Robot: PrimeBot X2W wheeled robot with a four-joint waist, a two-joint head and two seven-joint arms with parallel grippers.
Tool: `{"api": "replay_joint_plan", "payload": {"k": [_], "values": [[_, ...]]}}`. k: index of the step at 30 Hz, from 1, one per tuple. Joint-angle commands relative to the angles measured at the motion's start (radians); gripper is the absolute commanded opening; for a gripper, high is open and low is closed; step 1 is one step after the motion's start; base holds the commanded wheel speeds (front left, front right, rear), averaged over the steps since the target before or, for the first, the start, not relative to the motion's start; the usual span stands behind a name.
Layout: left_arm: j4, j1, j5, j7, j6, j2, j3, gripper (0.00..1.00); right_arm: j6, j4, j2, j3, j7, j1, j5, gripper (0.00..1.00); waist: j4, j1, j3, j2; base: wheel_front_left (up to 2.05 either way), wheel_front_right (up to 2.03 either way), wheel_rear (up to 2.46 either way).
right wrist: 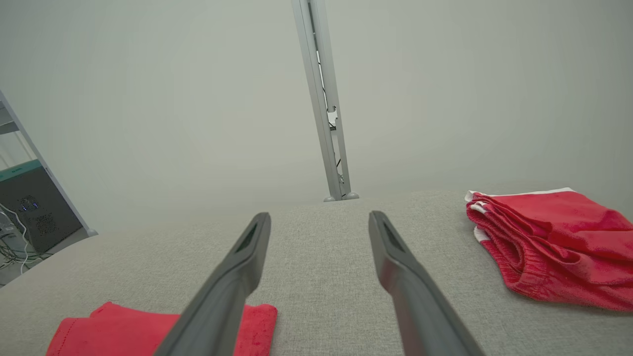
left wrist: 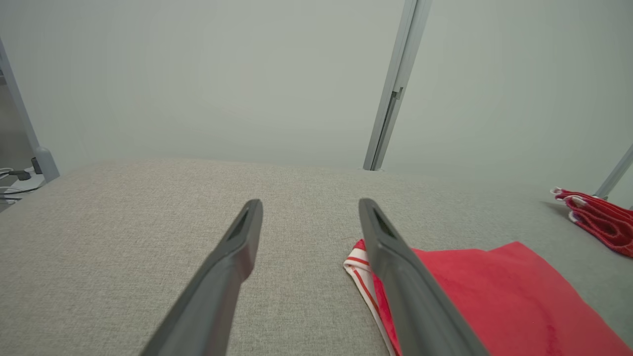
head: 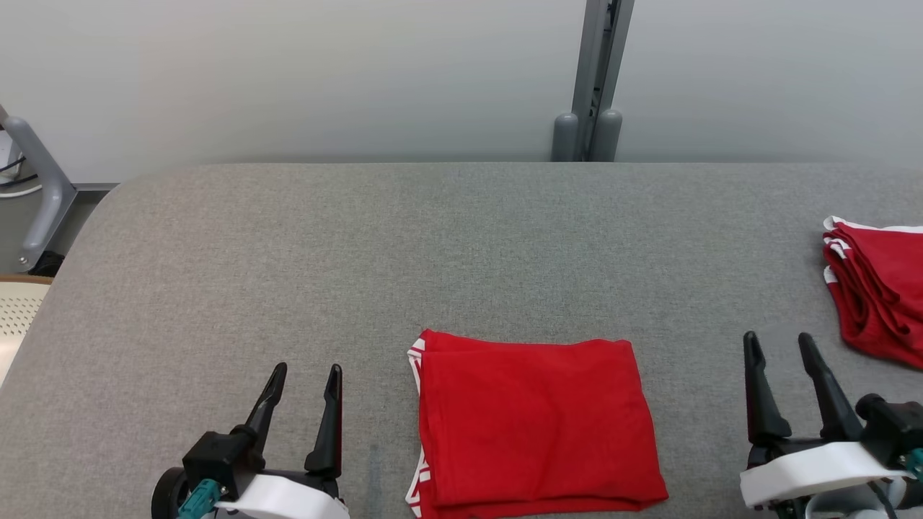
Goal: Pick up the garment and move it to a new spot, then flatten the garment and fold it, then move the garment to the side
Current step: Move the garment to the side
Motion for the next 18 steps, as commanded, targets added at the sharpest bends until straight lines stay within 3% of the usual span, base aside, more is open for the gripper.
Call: {"api": "replay_joint_plan", "payload": {"k": [1, 11, 18], "values": [[0.000, -0.007, 0.008, -0.004, -0.005, 0.003, 0.007, 1.00, 0.001, 0.016, -0.003, -0.001, 0.022, 0.000, -0.009, 1.00, 0.001, 0.0000, 0.001, -0.0001, 0.00, 0.00, 0.00], [-0.001, -0.020, 0.014, -0.004, -0.014, -0.004, 0.011, 1.00, 0.001, 0.102, -0.006, 0.079, 0.287, -0.019, 0.002, 1.00, 0.018, 0.0000, 0.022, -0.0001, 0.00, 0.00, 0.00], [-0.001, -0.038, 0.014, -0.003, -0.017, -0.008, 0.011, 1.00, 0.001, 0.133, -0.068, 0.158, 0.434, -0.083, 0.098, 1.00, 0.038, 0.0000, 0.055, -0.0001, 0.00, 0.00, 0.00]]}}
